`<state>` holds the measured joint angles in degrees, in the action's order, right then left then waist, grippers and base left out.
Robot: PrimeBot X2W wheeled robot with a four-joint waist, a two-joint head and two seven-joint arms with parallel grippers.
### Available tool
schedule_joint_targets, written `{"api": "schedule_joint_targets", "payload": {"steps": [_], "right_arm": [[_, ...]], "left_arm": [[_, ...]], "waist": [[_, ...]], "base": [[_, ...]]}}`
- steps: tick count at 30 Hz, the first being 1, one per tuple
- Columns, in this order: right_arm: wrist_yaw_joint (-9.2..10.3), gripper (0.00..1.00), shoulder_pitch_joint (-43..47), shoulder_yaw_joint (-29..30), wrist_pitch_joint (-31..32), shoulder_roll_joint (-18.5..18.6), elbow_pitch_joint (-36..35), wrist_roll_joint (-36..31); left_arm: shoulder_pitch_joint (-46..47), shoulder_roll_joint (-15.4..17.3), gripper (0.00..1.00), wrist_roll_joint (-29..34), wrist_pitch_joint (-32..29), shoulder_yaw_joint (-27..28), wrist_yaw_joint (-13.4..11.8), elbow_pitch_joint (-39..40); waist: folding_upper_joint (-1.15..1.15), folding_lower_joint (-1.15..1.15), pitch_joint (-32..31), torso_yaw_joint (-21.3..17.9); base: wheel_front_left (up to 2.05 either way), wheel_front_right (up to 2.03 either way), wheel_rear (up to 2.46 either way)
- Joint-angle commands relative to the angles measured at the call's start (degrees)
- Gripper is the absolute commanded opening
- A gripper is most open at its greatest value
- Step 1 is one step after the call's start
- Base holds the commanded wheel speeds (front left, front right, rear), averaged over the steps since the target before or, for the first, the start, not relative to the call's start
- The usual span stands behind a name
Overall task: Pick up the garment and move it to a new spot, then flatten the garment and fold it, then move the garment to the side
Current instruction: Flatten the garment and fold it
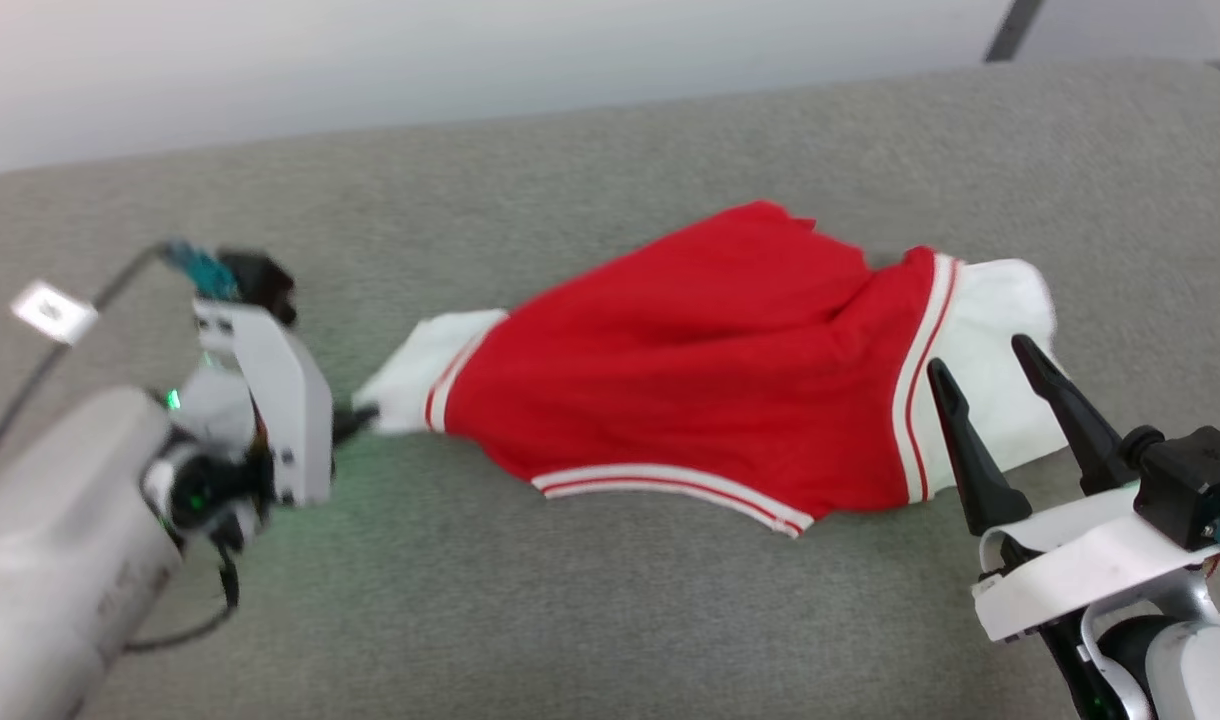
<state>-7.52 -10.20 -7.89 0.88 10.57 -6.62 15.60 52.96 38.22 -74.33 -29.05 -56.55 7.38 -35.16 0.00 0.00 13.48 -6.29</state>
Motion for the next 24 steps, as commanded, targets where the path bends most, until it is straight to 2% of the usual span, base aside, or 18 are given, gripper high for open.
{"api": "schedule_joint_targets", "payload": {"steps": [1, 7, 10, 15, 16, 17, 18, 21, 24], "right_arm": [[0.06, 1.00, 0.84, 0.19, 0.23, 0.42, -0.15, 0.46], [0.06, 1.00, 1.50, 0.74, 1.16, 1.17, -0.55, 0.81], [0.06, 1.00, 1.58, 0.60, 1.62, 1.34, -0.39, 0.87], [0.06, 1.00, 1.57, -0.24, 2.51, 1.99, -0.02, 1.11], [0.06, 1.00, 1.66, -0.46, 2.69, 2.23, 0.08, 1.27], [0.06, 1.00, 1.74, -0.73, 3.11, 2.63, 0.30, 1.33], [0.06, 1.00, 1.74, -1.01, 3.32, 3.19, 0.52, 1.20], [0.06, 1.00, 1.33, -2.90, 4.55, 6.35, 1.93, -0.88], [0.06, 1.00, 1.29, -4.94, 6.25, 9.67, 3.74, -0.79]], "left_arm": [[-1.06, -0.25, 0.00, 0.04, -0.75, -0.65, 0.10, 0.72], [-2.63, 3.31, 0.00, 2.56, -2.06, -2.52, -2.03, 3.73], [-3.02, 3.60, 0.00, 3.60, -1.56, -3.12, -3.27, 4.14], [-4.07, 3.10, 0.00, 3.47, 0.27, -2.74, -3.76, 4.07], [-4.22, 2.98, 0.11, 3.28, 0.93, -2.53, -3.53, 4.18], [-4.48, 2.80, 0.45, 3.09, 2.17, -2.02, -3.39, 4.29], [-4.89, 2.62, 1.00, 2.59, 3.70, -1.25, -3.58, 4.27], [-6.70, 2.94, 1.00, 3.30, 9.50, 0.30, -4.93, 4.29], [-10.02, 2.18, 1.00, 3.56, 18.24, 2.38, -6.67, 5.10]], "waist": [[0.00, 0.00, -2.16, 2.39], [0.00, 0.00, -2.36, 2.65], [0.00, 0.00, -2.42, 2.32], [0.00, 0.00, -2.64, 1.79], [0.00, 0.00, -2.69, 1.74], [0.00, 0.00, -2.89, 1.72], [0.00, 0.00, -2.99, 1.75], [0.00, 0.00, -3.50, 2.05], [0.00, 0.00, -4.16, 3.10]], "base": [[0.00, 0.00, 0.00], [0.00, 0.00, 0.00], [0.00, 0.00, 0.00], [0.00, 0.00, 0.00], [0.00, 0.00, 0.00], [0.00, 0.00, 0.00], [0.00, 0.00, 0.00], [0.00, 0.00, 0.00], [0.00, 0.00, 0.00]]}}
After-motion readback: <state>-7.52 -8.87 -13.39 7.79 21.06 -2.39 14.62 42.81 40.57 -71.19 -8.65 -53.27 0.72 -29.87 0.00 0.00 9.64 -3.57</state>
